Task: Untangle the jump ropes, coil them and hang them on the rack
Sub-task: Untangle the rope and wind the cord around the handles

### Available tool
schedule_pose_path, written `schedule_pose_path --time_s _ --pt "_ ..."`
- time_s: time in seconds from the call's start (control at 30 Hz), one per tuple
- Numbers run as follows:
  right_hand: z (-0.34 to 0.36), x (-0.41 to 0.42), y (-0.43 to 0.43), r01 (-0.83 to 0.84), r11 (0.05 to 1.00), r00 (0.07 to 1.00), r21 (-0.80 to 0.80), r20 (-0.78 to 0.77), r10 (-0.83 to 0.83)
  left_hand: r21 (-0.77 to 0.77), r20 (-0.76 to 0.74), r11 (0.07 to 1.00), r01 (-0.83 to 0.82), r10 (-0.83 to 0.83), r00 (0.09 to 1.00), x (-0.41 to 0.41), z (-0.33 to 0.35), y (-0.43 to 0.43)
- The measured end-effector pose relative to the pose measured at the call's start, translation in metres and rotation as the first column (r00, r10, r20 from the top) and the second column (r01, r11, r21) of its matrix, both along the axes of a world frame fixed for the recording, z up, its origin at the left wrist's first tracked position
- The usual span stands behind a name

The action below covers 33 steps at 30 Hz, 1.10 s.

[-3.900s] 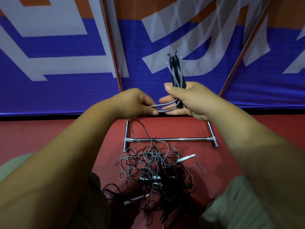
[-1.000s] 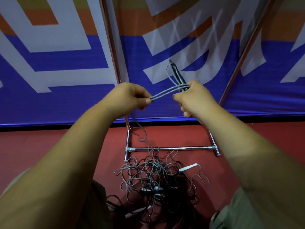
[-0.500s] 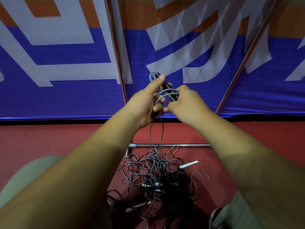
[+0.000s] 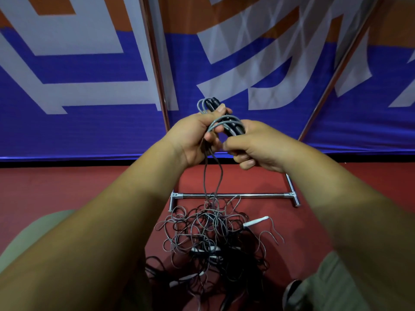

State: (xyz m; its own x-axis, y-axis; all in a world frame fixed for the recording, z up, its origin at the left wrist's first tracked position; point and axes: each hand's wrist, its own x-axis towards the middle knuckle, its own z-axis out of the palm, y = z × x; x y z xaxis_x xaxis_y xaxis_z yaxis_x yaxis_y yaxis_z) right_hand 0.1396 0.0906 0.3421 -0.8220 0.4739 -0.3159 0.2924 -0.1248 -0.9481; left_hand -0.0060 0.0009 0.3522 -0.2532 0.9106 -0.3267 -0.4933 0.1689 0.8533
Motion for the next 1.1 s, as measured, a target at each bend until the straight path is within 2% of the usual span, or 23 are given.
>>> schedule_pose_path --time_s 0.1,0.23,0.3,0.43,0.53,0.63,0.73,0.83,0.97,1.1 --pt "-0.001 -0.001 -0.001 0.031 0.999 0.999 -0.02 -0.031 -0.031 -0.007 0.018 0.999 -0.045 0.046 0.999 -0.004 -0.001 0.001" --pt "-0.005 0.0 0.001 0.064 0.976 0.992 0.207 0.092 -0.084 -0.019 0.009 0.999 -0.041 0.042 0.999 -0.003 -0.002 0.0" --pt "-0.006 -0.001 0.003 0.093 0.963 0.987 0.251 0.101 -0.122 -0.029 -0.009 0.998 -0.054 0.054 0.999 -0.001 -0.002 0.0" --pt "-0.007 -0.001 0.007 0.143 0.946 0.979 0.29 0.098 -0.178 -0.078 -0.21 0.993 -0.085 0.067 0.975 -0.003 0.0 0.001" --pt "-0.01 0.002 0.015 0.133 0.9 0.959 0.414 0.175 -0.222 -0.217 -0.413 0.972 0.088 -0.174 0.894 -0.01 0.003 -0.004" --pt "-0.014 0.006 0.019 0.108 0.863 0.929 0.493 0.26 -0.264 -0.251 -0.472 0.901 0.353 -0.432 0.768 -0.015 0.006 -0.013" --pt "-0.016 0.008 0.02 0.093 0.9 0.93 0.426 0.285 -0.231 -0.152 -0.435 0.86 0.488 -0.501 0.748 -0.017 0.01 -0.019" --pt "-0.012 0.012 0.021 0.102 0.921 0.937 0.377 0.275 -0.217 -0.134 -0.434 0.82 0.557 -0.554 0.711 -0.022 0.014 -0.022" --pt "-0.005 0.019 0.02 0.135 0.972 0.977 0.192 0.139 -0.163 -0.249 -0.495 0.812 0.528 -0.575 0.651 -0.029 0.013 -0.025" --pt "0.004 0.025 0.011 0.022 1.0 0.999 0.015 0.033 -0.023 -0.355 -0.572 0.824 0.441 -0.564 0.595 -0.029 0.004 -0.022"
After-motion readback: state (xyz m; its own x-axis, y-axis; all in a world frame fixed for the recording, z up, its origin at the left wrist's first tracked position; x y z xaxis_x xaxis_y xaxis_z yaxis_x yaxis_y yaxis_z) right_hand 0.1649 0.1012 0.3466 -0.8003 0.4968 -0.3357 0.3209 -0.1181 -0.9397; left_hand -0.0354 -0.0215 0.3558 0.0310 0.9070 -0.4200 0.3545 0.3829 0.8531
